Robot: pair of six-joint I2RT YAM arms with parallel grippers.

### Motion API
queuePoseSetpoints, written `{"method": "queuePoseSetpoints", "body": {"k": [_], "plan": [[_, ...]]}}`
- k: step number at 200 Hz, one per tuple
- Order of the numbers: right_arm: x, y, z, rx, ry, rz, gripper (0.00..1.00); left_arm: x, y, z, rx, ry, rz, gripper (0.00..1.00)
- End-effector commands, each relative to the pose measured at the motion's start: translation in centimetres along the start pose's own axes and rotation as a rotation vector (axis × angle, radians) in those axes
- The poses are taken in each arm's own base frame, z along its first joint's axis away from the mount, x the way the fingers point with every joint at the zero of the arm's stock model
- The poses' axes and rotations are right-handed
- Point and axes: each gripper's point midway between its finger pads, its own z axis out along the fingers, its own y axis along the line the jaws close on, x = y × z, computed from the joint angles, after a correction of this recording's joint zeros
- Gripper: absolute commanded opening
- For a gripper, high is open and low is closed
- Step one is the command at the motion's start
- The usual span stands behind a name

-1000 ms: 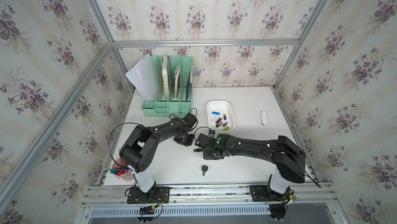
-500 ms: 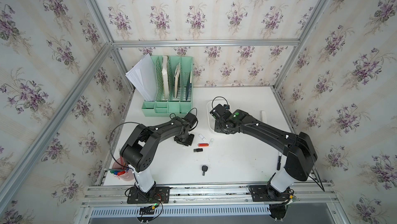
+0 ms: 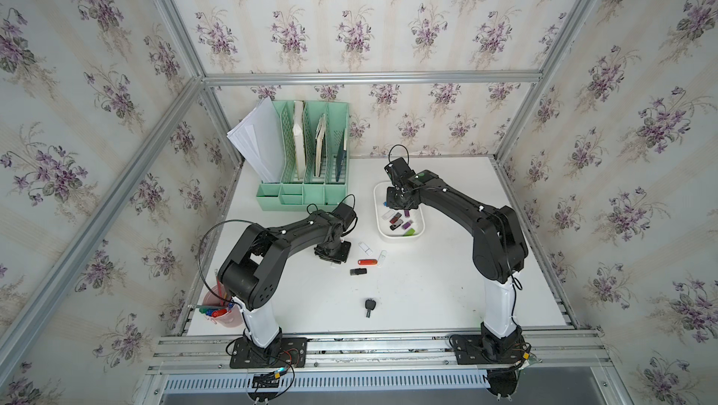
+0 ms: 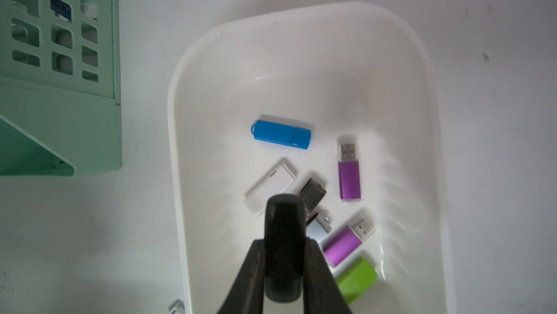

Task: Put the usb flash drive into the storage box
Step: Place the USB flash in the storage box.

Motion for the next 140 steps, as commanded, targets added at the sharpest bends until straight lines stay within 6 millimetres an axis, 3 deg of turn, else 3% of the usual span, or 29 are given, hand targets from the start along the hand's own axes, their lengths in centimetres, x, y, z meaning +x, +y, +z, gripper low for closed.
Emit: {"method": "queuePoseSetpoints", "body": {"k": [1, 48, 81, 84, 92, 140], "plan": [[-0.9, 0.9, 1.3, -0.03, -0.001, -0.025, 0.18, 3.1, 0.3, 2.6, 0.005, 0.14, -0.015, 0.25], [-2.2, -0.9, 4.5, 0.118, -0.014, -0.077, 0.18, 3.0, 0.4, 2.5, 0.007, 0.138, -0.016, 0.25], [-2.8, -1.6, 5.3, 0.171, -0.027, -0.093, 0.18, 3.0, 0.4, 2.6, 0.01, 0.14, -0.019, 0.25], [-3.6, -3.3, 5.5, 0.188, -0.028, -0.063, 0.18, 2.9, 0.4, 2.6, 0.01, 0.14, -0.019, 0.25], [-3.9, -3.8, 5.6, 0.198, -0.033, -0.056, 0.18, 2.9, 0.4, 2.6, 0.01, 0.142, -0.02, 0.25], [-3.4, -5.3, 7.1, 0.221, 0.001, -0.045, 0.18, 2.7, 0.2, 2.9, 0.015, 0.146, -0.021, 0.25]]}}
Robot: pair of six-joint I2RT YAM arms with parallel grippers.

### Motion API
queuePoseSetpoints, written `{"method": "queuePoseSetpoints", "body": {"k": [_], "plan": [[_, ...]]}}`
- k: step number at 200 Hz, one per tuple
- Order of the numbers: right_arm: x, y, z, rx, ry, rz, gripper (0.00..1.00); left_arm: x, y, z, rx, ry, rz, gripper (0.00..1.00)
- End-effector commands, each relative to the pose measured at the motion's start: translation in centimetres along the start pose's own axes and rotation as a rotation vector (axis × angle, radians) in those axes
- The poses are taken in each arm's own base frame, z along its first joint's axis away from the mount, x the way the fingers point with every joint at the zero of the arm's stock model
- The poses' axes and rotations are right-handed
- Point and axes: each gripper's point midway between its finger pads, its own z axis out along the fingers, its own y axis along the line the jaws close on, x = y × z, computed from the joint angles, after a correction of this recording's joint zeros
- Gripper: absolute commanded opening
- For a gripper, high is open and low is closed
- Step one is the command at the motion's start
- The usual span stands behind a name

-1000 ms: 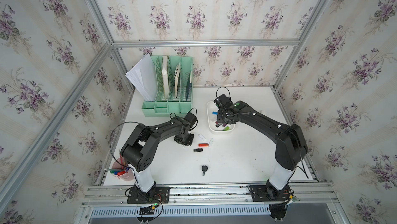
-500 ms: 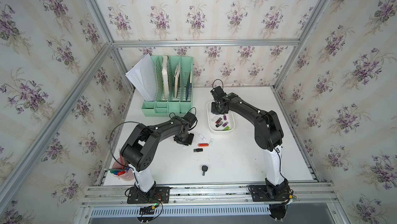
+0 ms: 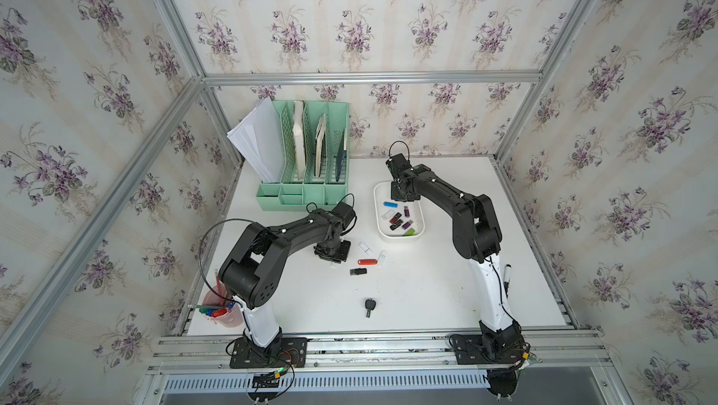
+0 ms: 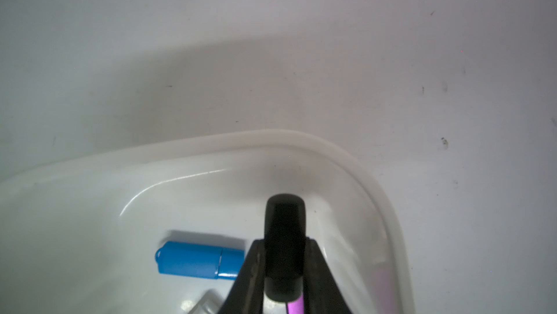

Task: Put the usb flash drive into the storage box
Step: Place the USB flash in the storage box.

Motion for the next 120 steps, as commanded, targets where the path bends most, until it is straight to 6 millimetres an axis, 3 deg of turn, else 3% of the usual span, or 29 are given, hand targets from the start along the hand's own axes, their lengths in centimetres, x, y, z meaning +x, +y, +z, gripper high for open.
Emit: {"method": "queuePoseSetpoints", "body": {"k": [1, 120], "plan": [[0.5, -0.6, 0.6, 0.024, 0.02, -0.007, 0.18, 2.8, 0.3, 2.9, 0.004, 0.129, -0.011, 0.25], [2.1, 0.0, 2.0, -0.006, 0.079, -0.03, 0.22, 2.8, 0.3, 3.0, 0.002, 0.129, -0.013, 0.26]]}}
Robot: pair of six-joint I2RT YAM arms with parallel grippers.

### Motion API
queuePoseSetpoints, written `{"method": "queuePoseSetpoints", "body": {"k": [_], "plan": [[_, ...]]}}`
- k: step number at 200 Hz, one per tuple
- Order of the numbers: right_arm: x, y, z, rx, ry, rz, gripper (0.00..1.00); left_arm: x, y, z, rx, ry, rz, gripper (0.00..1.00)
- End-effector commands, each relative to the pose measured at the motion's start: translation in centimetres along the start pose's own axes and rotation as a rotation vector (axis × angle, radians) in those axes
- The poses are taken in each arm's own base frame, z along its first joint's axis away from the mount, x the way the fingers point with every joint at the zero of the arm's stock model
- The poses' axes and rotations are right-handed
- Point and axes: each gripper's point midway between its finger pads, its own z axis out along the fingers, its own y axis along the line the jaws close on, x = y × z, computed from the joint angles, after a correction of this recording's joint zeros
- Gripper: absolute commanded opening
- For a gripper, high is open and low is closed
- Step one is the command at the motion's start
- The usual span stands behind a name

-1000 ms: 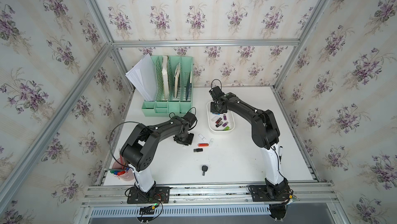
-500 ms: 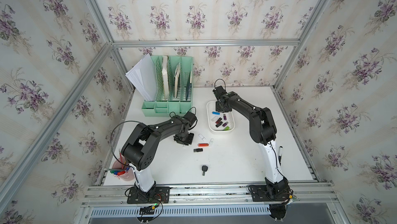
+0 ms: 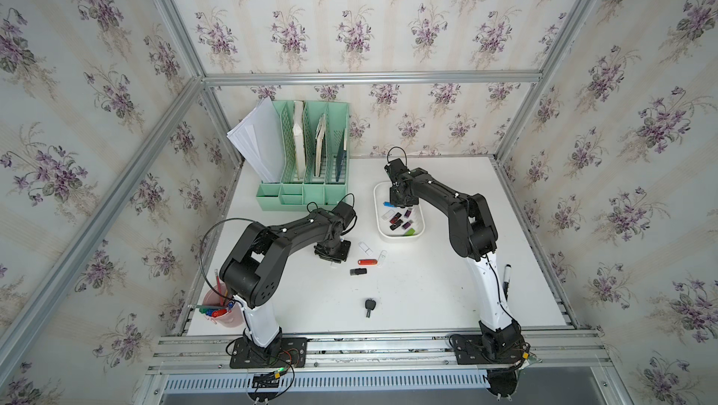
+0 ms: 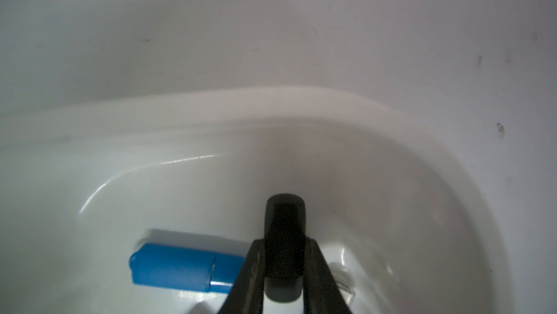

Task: Put the usb flash drive into the storage box
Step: Place the USB flash in the storage box, then adjust the storage box at the center of the board.

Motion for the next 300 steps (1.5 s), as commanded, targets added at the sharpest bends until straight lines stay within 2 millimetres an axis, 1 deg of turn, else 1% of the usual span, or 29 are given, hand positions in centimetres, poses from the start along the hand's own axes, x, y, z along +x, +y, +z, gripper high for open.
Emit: {"method": "queuePoseSetpoints", "body": {"k": [1, 15, 22, 27, 28, 32, 54, 73, 105, 116, 136, 150, 162, 174, 189, 191, 208, 224, 238, 263, 282, 300], "plan": [[0.4, -0.1, 0.2, 0.004, 0.016, -0.012, 0.22, 2.8, 0.3, 3.0, 0.004, 0.125, -0.012, 0.26], [0.4, -0.1, 0.1, 0.002, 0.016, -0.013, 0.24, 2.7, 0.3, 3.0, 0.003, 0.123, -0.013, 0.26], [0.4, -0.1, 0.1, 0.0, 0.019, -0.013, 0.3, 2.7, 0.3, 3.0, 0.004, 0.123, -0.014, 0.27], [0.4, -0.1, 0.0, 0.002, 0.016, -0.01, 0.37, 2.7, 0.3, 3.0, 0.005, 0.122, -0.012, 0.27], [0.4, -0.1, -0.1, 0.001, 0.016, -0.009, 0.39, 2.7, 0.3, 3.0, 0.005, 0.123, -0.013, 0.27], [0.3, -0.1, -0.1, 0.0, 0.015, -0.009, 0.42, 2.7, 0.3, 3.0, 0.005, 0.123, -0.012, 0.27], [-0.1, -0.1, -1.2, -0.011, -0.006, -0.004, 0.51, 2.8, 0.3, 2.9, 0.003, 0.123, -0.014, 0.29], [-0.8, -0.1, -2.7, -0.034, -0.041, 0.007, 0.54, 2.8, 0.3, 3.0, 0.002, 0.123, -0.013, 0.3], [-2.0, -0.5, -6.7, -0.068, -0.119, 0.045, 0.57, 2.8, 0.3, 2.9, 0.001, 0.126, -0.012, 0.29], [-2.1, -1.2, -8.3, -0.068, -0.149, 0.061, 0.57, 2.8, 0.4, 2.7, -0.002, 0.123, -0.012, 0.29], [-2.0, -2.7, -10.5, -0.059, -0.186, 0.085, 0.58, 2.8, 0.5, 2.2, -0.006, 0.117, -0.012, 0.28], [-1.6, -3.7, -11.4, -0.048, -0.195, 0.096, 0.58, 2.5, 0.5, 1.6, -0.008, 0.104, -0.012, 0.28], [-1.0, -5.0, -11.7, -0.021, -0.191, 0.105, 0.59, 2.3, 0.5, 0.9, -0.011, 0.097, -0.01, 0.27], [-0.4, -6.4, -11.7, -0.002, -0.183, 0.126, 0.59, 2.0, 0.5, -0.1, -0.012, 0.082, -0.008, 0.27], [0.6, -8.8, -11.0, 0.025, -0.162, 0.169, 0.59, 1.5, 0.5, -1.6, -0.013, 0.054, -0.005, 0.27], [0.8, -9.3, -10.8, 0.027, -0.156, 0.179, 0.59, 1.4, 0.5, -1.8, -0.013, 0.05, -0.005, 0.27], [2.0, -11.6, -9.4, 0.035, -0.112, 0.219, 0.59, 0.4, 0.4, -4.0, -0.013, 0.012, -0.002, 0.28], [3.0, -12.9, -7.9, 0.048, -0.072, 0.218, 0.6, -0.6, 0.2, -6.2, -0.013, -0.028, 0.005, 0.28], [3.7, -13.1, -6.7, 0.055, -0.038, 0.203, 0.6, -1.5, 0.0, -7.9, -0.01, -0.06, 0.012, 0.28], [4.6, -12.4, -5.3, 0.032, 0.0, 0.184, 0.6, -2.7, -0.3, -10.4, 0.002, -0.105, 0.013, 0.29], [5.3, -11.7, -4.2, 0.006, 0.043, 0.171, 0.59, -3.4, -0.8, -11.7, 0.023, -0.135, 0.009, 0.29], [5.8, -10.4, -3.6, -0.057, 0.064, 0.162, 0.59, -4.1, -1.2, -12.6, 0.038, -0.152, 0.006, 0.29]]}}
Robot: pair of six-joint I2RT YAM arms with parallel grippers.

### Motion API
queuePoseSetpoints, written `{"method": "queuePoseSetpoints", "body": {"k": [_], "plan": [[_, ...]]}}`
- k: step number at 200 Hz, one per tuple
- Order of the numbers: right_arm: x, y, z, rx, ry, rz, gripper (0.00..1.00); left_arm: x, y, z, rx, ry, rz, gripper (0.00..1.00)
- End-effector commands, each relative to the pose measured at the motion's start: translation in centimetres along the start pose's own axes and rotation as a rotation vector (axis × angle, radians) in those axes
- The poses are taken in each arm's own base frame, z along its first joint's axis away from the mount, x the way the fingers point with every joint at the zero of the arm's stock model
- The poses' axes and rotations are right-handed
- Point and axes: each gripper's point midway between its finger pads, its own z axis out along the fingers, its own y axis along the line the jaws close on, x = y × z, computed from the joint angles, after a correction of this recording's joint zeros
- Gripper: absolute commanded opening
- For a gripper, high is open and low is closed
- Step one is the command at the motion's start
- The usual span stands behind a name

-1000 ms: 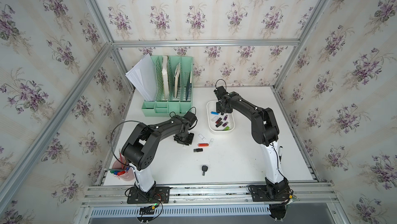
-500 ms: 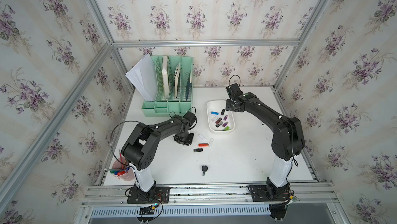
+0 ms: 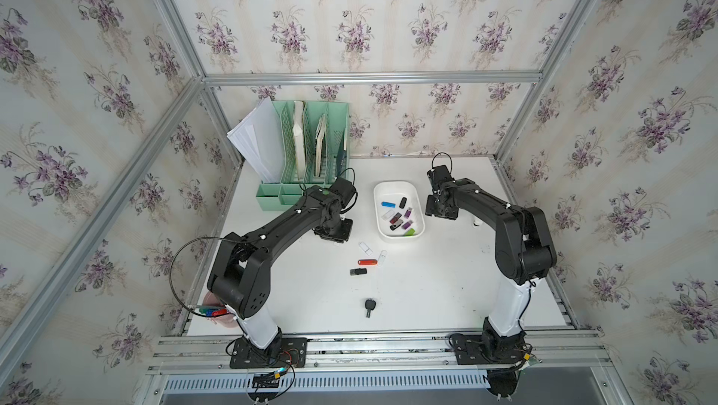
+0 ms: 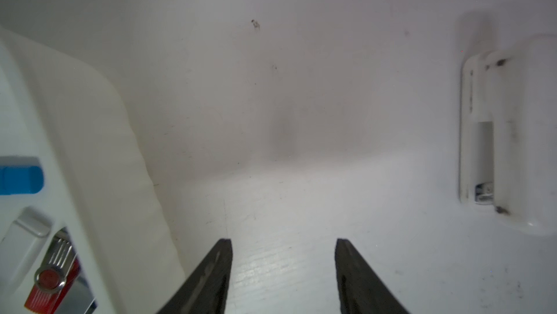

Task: Put the usb flash drive into the storage box
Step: Adjust the storage box at the center of the board.

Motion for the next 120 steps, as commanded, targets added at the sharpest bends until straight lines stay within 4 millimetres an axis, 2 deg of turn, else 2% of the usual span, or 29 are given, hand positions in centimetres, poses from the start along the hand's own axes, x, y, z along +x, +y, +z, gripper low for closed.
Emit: {"method": "queuePoseSetpoints", "body": {"k": [1, 21, 41, 89, 120], "plan": [[0.7, 1.6, 0.6, -0.085, 0.029, -0.021, 0.59, 0.0, -0.1, -1.0, 0.003, 0.011, 0.004, 0.29], [1.6, 2.5, 0.4, -0.107, 0.04, -0.053, 0.59, -0.8, -0.4, -1.6, 0.01, -0.007, 0.005, 0.29], [2.8, 4.2, 0.1, -0.147, 0.053, -0.104, 0.59, -1.4, -0.7, -1.9, 0.02, -0.02, 0.002, 0.29], [7.1, 7.8, -1.0, -0.22, 0.102, -0.194, 0.59, -2.6, -1.1, -2.0, 0.029, -0.039, -0.002, 0.29], [9.3, 8.9, -2.0, -0.294, 0.126, -0.189, 0.59, -3.7, -1.7, -1.6, 0.046, -0.046, 0.0, 0.29]]}}
